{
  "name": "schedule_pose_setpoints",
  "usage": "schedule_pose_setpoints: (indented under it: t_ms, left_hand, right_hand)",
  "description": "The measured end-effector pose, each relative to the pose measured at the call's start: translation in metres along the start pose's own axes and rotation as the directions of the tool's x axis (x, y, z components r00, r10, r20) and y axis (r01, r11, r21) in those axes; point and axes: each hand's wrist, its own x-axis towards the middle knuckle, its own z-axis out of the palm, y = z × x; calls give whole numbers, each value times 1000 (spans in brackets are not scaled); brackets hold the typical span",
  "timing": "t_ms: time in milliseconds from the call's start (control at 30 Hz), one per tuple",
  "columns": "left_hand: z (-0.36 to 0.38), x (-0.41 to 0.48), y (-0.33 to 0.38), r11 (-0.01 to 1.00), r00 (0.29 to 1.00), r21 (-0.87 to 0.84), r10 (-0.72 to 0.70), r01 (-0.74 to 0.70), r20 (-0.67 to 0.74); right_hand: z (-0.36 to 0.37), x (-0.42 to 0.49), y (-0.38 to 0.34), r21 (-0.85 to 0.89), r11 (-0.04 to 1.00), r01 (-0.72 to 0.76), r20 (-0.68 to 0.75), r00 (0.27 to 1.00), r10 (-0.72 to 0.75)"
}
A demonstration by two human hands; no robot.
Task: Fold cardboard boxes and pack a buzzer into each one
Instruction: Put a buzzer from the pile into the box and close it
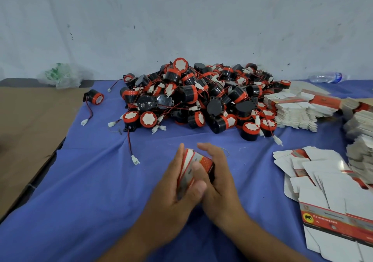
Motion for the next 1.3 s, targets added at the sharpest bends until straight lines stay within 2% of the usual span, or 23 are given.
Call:
schedule_pose_setpoints:
  t_ms: [100,167,267,333,533,633,800,867,933,1000,1033,1100,1167,1300]
  left_hand:
    - [-15,5,-6,995,999,88,52,-51,-7]
    - [-30,9,-8,975,995,200,88,-94,38]
    - [-39,10,-8,957,984,256,97,-134,152]
    - [-40,9,-8,958,980,256,84,-130,182]
    - [-41,6,-13,853,934,393,266,-343,238]
    - [-40,10,-14,801,924,461,314,-382,219]
    - [-40,10,-21,792,935,496,301,-355,190]
    - [-39,12,-27,806,952,511,288,-299,103]
    - [-38,12,-29,911,986,384,166,-150,-8]
    - [-34,9,-29,976,1000,215,28,-30,11]
    - [-30,8,-29,981,1000,195,-5,-1,30]
    - [-24,7,-30,975,1000,220,1,-4,11]
    - [-23,10,-27,953,997,297,76,-65,-26]
    - [-28,10,-20,899,986,415,164,-143,-16]
  right_hand:
    - [-2,3,-3,-88,988,129,64,990,-123]
    - [-10,2,-2,-86,986,140,200,972,-121]
    - [-27,2,-2,-63,996,68,442,896,-33]
    - [-35,5,-5,-20,999,-29,498,867,35]
    - [-37,5,-5,-7,995,-97,425,901,91]
    - [-33,4,-4,43,993,-114,388,917,89]
    - [-27,0,-4,64,990,-128,320,942,101]
    - [-25,2,-2,96,984,-147,265,957,118]
    - [-24,5,0,173,954,-243,233,952,200]
    - [-22,5,2,208,927,-313,241,935,262]
    - [-21,4,3,188,929,-319,251,930,268]
    - [-19,3,4,118,952,-281,290,927,238]
    - [-17,1,2,49,968,-247,333,917,218]
    - [-21,4,-5,-93,972,-217,339,911,236]
